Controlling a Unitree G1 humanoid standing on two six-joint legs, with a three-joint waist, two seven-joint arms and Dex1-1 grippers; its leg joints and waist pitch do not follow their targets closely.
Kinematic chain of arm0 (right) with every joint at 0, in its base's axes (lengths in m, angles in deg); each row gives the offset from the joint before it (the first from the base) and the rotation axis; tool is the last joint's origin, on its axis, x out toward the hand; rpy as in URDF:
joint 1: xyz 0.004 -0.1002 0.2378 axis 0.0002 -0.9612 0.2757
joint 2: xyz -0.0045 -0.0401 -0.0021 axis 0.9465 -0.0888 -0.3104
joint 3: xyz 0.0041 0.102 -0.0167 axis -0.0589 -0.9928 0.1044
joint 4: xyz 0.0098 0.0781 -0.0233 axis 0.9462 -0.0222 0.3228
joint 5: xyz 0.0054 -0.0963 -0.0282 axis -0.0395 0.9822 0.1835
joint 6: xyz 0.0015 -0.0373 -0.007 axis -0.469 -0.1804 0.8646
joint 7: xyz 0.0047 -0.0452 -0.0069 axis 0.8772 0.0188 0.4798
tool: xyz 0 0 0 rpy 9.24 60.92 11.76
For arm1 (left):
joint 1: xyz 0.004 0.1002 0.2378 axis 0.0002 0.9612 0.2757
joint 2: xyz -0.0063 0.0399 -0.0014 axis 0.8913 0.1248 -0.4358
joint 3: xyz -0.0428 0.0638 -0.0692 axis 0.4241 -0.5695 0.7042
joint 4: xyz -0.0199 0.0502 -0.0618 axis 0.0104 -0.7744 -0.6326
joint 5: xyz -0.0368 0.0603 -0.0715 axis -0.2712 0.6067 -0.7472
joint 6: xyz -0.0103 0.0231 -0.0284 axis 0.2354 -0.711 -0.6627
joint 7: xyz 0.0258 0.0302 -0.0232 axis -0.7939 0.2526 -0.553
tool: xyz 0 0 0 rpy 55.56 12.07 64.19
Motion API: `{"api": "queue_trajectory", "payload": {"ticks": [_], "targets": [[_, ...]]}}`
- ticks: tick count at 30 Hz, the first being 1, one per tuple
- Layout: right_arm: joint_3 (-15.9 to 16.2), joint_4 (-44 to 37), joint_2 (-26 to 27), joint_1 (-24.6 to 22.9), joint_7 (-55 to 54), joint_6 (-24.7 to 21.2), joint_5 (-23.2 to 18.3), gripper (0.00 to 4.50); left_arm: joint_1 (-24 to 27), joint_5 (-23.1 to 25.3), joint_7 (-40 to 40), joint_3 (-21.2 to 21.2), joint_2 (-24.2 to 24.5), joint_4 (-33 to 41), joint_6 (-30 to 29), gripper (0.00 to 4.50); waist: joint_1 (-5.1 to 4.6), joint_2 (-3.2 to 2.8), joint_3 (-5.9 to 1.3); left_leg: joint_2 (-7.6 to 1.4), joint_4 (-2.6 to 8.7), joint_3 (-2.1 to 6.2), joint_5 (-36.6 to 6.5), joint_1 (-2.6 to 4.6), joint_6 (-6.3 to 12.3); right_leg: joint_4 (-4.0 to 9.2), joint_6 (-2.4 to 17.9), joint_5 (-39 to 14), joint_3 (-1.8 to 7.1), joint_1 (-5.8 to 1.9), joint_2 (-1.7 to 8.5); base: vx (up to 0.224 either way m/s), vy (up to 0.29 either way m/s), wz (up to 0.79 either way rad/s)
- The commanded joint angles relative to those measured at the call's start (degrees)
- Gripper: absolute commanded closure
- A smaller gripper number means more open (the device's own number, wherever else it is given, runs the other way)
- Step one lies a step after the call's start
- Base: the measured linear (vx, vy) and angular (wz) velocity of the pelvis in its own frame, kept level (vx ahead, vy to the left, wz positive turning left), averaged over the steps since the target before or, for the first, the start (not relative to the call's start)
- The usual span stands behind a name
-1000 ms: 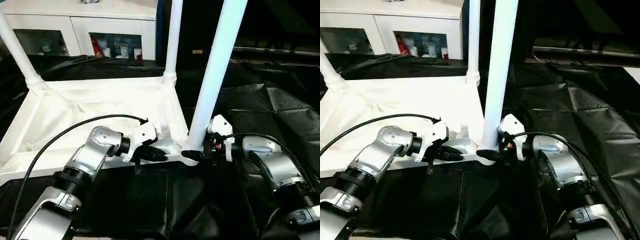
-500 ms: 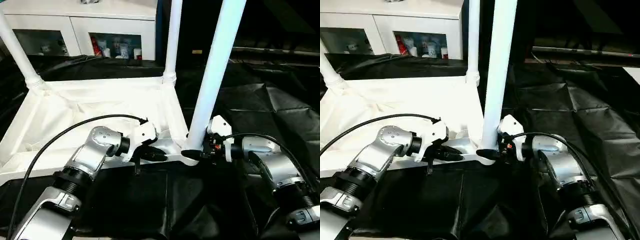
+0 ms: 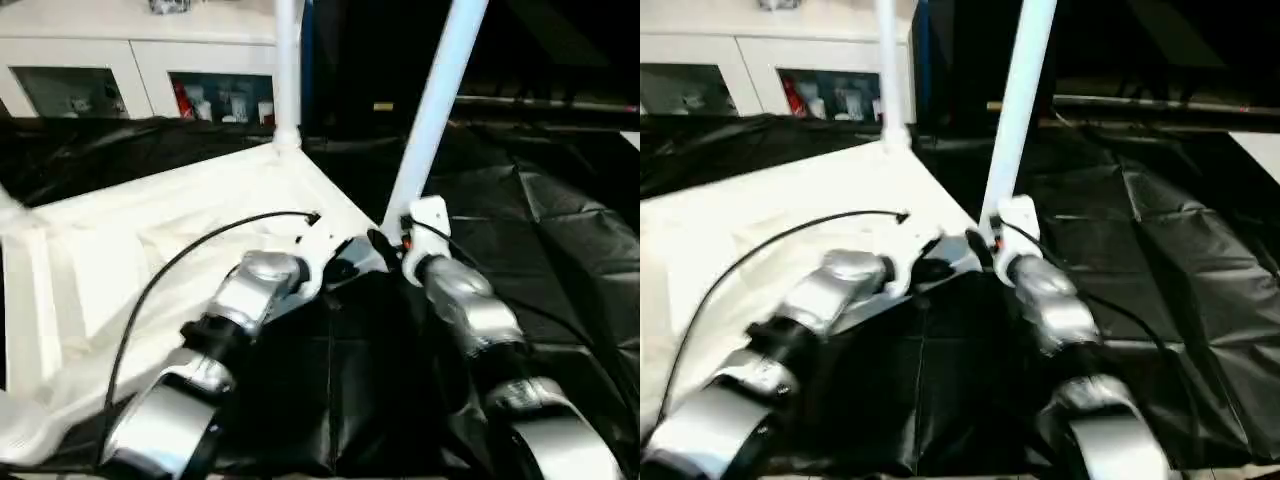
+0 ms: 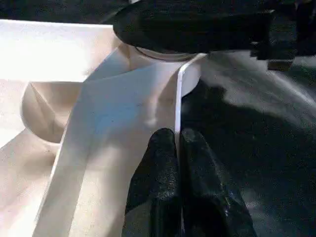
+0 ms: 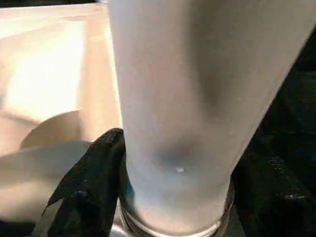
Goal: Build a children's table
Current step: Rotate leg to tighten
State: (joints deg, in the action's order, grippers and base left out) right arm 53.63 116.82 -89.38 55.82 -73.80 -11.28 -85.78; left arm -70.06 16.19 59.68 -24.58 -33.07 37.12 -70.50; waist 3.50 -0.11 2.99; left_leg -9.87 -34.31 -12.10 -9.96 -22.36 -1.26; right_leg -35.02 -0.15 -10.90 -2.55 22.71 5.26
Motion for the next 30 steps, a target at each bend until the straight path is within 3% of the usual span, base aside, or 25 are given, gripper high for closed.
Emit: {"api": "queue_trajectory", "payload": {"ticks": [1,3,5,6,7,9,11,12,14,15,16,19,22,25,30], "targets": [[0.7,3.5,1.0,-1.7,0.0,-1.3,0.5,1.48,-1.1,-0.2,-3.8,2.8,-0.1,0.0,2.0,4.50,-0.08,0.63,-3.70,-3.10,4.38,1.93,-13.9,1.51,0.54,4.88,11.6,-14.2,2.11,-1.79,3.50,0.000,0.000,0.00],[0.2,4.0,1.5,-0.9,0.9,0.4,-0.2,1.13,-0.8,0.2,-3.1,2.1,0.3,0.3,3.2,4.50,-0.06,0.79,-3.69,-3.14,4.46,1.96,-14.1,1.45,0.85,4.84,11.5,-14.1,2.05,-1.79,3.57,0.000,0.000,0.00],[0.4,4.1,1.5,-0.3,3.0,3.2,-0.5,1.07,0.0,0.0,-0.6,1.2,1.4,1.7,4.8,4.50,-0.07,0.74,-3.65,-3.14,4.46,1.97,-14.7,1.39,1.08,4.96,11.3,-14.9,2.06,-1.75,3.67,0.000,0.000,0.00],[0.5,4.0,1.4,-0.3,3.4,3.1,-0.6,1.07,0.1,-0.1,-0.3,1.2,1.4,1.8,5.0,4.50,-0.16,0.87,-3.69,-3.08,4.45,2.00,-14.4,1.22,1.13,4.91,11.3,-14.8,2.05,-1.90,3.65,0.000,0.000,0.00],[0.7,3.6,1.2,-0.3,4.7,2.9,-0.8,0.78,0.4,-0.4,0.8,1.0,1.7,2.3,5.8,4.50,-0.28,0.85,-3.76,-3.10,4.50,2.05,-13.6,1.05,1.34,4.77,11.4,-14.0,1.98,-2.07,3.61,0.000,0.000,0.00],[1.5,1.7,-0.3,-0.7,10.2,2.4,-1.2,0.71,1.1,-0.7,4.1,0.3,2.9,3.2,7.5,4.50,-0.29,0.54,-3.78,-3.14,4.39,1.99,-13.3,1.17,1.77,4.73,11.9,-12.7,2.00,-1.97,3.53,0.000,0.000,0.00],[2.4,0.2,-1.5,-1.3,13.3,2.3,-0.9,0.52,1.4,-0.5,5.5,-0.1,3.9,3.5,7.9,4.50,-0.19,0.69,-3.77,-3.26,4.32,1.89,-12.6,1.09,2.45,4.54,12.4,-11.1,2.05,-2.05,3.51,0.000,0.000,0.00],[3.9,-1.8,-3.3,-2.2,17.2,2.1,-0.6,0.36,1.6,-0.2,6.2,-0.3,4.8,3.2,8.9,4.50,-0.17,-0.46,-3.85,-3.22,4.23,1.93,-11.8,1.26,2.62,4.28,13.1,-9.6,2.04,-1.96,3.44,0.000,0.000,0.00],[5.5,-4.7,-5.8,-3.7,22.3,2.4,-0.5,0.36,1.8,-0.1,7.8,-0.6,5.8,2.9,10.5,4.50,-0.10,0.14,-3.90,-3.32,4.15,1.80,-11.6,1.29,3.07,4.36,13.2,-7.3,2.02,-2.22,3.21,0.000,0.000,0.00],[6.5,-7.3,-8.0,-5.1,26.7,2.7,-0.7,0.36,2.2,-0.2,10.1,-1.1,6.8,3.0,12.7,4.50,-0.09,-0.14,-3.89,-3.35,4.08,1.73,-11.5,1.35,3.23,4.16,13.6,-6.5,2.09,-2.04,3.23,0.000,0.000,0.00],[7.1,-9.5,-9.9,-6.3,30.5,2.8,-1.0,0.36,2.6,-0.4,12.6,-1.6,7.8,3.2,14.6,4.50,0.12,0.08,-3.95,-3.33,4.06,1.82,-11.0,1.22,3.86,4.09,13.7,-5.5,2.00,-2.37,3.26,0.000,0.000,0.00],[7.1,-12.2,-13.0,-7.6,33.9,2.9,-1.1,0.36,4.1,-1.6,18.9,-2.6,9.7,5.6,15.3,4.50,0.09,0.13,-3.94,-3.41,4.00,1.80,-10.6,1.19,4.32,3.94,14.6,-5.1,1.98,-2.32,3.38,0.000,0.000,0.00],[8.0,-14.3,-15.7,-8.5,37.5,2.8,-1.0,0.36,5.3,-2.4,24.2,-3.8,11.7,8.1,15.6,4.50,0.40,0.00,-3.66,-3.61,4.12,1.57,-12.5,1.62,3.54,4.28,15.3,-8.6,2.05,-1.82,3.33,0.000,0.000,0.00],[8.8,-15.4,-16.6,-8.9,39.3,2.8,-1.1,0.36,6.0,-3.7,26.8,-3.9,12.4,9.9,14.8,4.50,0.64,-0.03,-3.53,-3.73,4.45,1.72,-14.8,1.62,1.95,4.37,14.4,-11.7,2.17,-1.71,3.46,0.000,0.000,0.00],[8.5,-16.2,-16.9,-8.5,40.4,2.4,-0.9,0.36,7.3,-4.9,30.6,-4.3,13.2,12.1,14.5,4.50,0.76,0.01,-3.60,-3.64,4.47,1.77,-14.8,1.57,1.30,4.37,13.9,-11.9,2.23,-1.72,3.49,0.000,0.000,0.00]]}}
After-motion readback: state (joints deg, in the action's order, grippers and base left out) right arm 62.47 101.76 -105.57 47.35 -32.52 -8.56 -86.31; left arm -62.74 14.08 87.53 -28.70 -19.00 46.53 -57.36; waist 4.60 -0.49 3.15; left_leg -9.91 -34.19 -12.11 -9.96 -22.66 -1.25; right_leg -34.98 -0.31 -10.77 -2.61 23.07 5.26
